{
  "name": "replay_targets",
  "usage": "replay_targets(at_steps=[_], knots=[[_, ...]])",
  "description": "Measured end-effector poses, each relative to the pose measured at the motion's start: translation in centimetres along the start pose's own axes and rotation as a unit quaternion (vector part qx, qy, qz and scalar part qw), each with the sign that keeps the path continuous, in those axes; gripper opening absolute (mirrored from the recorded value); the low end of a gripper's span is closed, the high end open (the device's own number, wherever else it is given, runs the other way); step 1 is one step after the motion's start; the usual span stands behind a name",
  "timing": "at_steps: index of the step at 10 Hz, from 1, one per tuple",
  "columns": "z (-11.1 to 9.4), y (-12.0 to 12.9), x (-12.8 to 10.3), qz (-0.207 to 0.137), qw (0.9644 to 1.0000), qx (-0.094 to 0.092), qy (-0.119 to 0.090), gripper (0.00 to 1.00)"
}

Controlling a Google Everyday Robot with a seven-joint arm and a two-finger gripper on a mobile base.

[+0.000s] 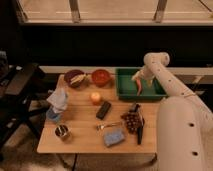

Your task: Place pepper in table surface

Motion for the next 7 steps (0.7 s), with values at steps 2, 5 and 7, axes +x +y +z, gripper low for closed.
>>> replay_targets(at_steps=[2,5,7], knots=[[1.5,-0.3,0.4,-0.003,0.9999,0.006,0.014,0.75],[3.3,-1.2,0.9,0.001,0.9995,0.003,0.030,0.75],[4.3,-1.4,1.3,0.003,0.9989,-0.001,0.047,0.75]])
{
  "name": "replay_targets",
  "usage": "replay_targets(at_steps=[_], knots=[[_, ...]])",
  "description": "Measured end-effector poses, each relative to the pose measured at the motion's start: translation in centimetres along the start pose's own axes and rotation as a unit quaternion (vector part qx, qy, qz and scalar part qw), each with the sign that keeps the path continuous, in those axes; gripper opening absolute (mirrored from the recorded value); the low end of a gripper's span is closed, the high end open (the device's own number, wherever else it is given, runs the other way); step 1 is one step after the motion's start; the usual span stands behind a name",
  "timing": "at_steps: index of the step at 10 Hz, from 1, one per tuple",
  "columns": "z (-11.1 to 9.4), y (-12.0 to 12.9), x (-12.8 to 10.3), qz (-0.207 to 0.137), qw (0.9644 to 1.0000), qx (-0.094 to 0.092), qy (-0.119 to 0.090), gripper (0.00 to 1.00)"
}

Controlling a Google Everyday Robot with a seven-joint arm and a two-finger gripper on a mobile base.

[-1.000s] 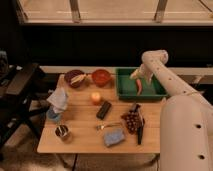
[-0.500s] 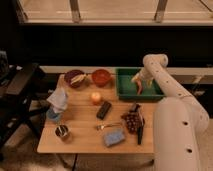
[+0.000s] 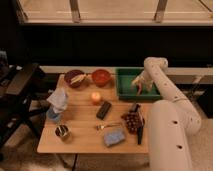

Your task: Place pepper in table surface

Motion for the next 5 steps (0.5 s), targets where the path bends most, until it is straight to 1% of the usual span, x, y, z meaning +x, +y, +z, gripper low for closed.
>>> replay_targets(at_steps=[1,2,3,5], knots=[[0.37,0.10,0.17,0.001,1.0000,-0.004,0.009,0.74],[0.77,0.27,0.41,0.000,0.9998,-0.008,0.019,0.67],[0.97,0.27,0.61,0.001,0.9996,-0.009,0.026,0.57],[0.73,-0.14,0.61,0.003,0.9996,-0.007,0.027,0.35]])
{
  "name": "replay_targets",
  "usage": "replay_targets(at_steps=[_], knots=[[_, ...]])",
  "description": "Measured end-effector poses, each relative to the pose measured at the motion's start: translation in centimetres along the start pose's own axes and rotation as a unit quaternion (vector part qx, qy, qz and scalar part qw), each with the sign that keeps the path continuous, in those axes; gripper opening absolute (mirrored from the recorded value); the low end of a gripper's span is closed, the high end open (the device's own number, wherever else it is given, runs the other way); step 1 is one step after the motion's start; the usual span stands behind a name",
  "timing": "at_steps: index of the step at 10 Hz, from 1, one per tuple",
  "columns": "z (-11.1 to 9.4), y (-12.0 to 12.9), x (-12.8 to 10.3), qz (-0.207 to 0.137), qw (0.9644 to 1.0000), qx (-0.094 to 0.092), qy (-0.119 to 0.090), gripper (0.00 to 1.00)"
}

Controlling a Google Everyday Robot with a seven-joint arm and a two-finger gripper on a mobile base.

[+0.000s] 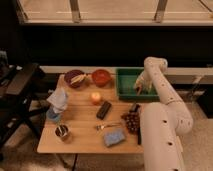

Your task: Place pepper in table surface

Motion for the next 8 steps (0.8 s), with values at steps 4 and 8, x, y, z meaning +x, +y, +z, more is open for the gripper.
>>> replay_targets(at_steps=[4,8], knots=[[-0.1,0.0,0.2,0.000,1.0000,0.001,0.003,0.10],[-2.8,1.4,-0.2,-0.010,0.9994,-0.009,-0.033,0.10]])
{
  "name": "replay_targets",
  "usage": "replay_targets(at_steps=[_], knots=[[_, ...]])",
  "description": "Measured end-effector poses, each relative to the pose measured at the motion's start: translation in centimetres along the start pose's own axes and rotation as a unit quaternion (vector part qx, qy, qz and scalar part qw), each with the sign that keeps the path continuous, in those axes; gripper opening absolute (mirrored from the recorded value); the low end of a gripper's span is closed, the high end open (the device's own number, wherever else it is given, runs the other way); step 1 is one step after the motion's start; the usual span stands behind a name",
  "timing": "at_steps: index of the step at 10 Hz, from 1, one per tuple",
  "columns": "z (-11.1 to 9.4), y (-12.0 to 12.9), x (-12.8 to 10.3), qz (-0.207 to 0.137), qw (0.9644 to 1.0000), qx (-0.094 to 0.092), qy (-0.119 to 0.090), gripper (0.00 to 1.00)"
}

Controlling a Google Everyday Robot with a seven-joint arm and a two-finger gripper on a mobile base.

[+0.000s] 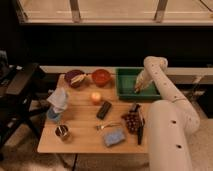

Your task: Place pepper in table surface

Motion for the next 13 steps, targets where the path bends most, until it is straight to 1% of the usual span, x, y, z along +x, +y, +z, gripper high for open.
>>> replay_targets(at_steps=[1,2,4,5,6,7,8,9,11,13], knots=[[-2.1,0.5,-0.2,-0.005,0.9999,-0.004,-0.014,0.10],[-4.6,1.8,-0.3,-0.014,0.9996,-0.012,-0.023,0.10],[-8.6,3.5,-0.2,-0.030,0.9987,-0.023,-0.034,0.10],[-11.8,4.4,0.3,-0.043,0.9979,-0.028,-0.039,0.10],[-14.3,4.8,1.2,-0.055,0.9973,-0.029,-0.040,0.10],[-16.0,5.0,2.2,-0.063,0.9968,-0.030,-0.037,0.10],[-17.7,4.6,3.8,-0.072,0.9965,-0.028,-0.032,0.10],[-19.5,3.7,6.1,-0.080,0.9964,-0.021,-0.017,0.10],[-21.0,2.3,9.0,-0.090,0.9959,-0.009,0.005,0.10],[-21.1,2.3,9.4,-0.092,0.9956,-0.009,0.007,0.10]])
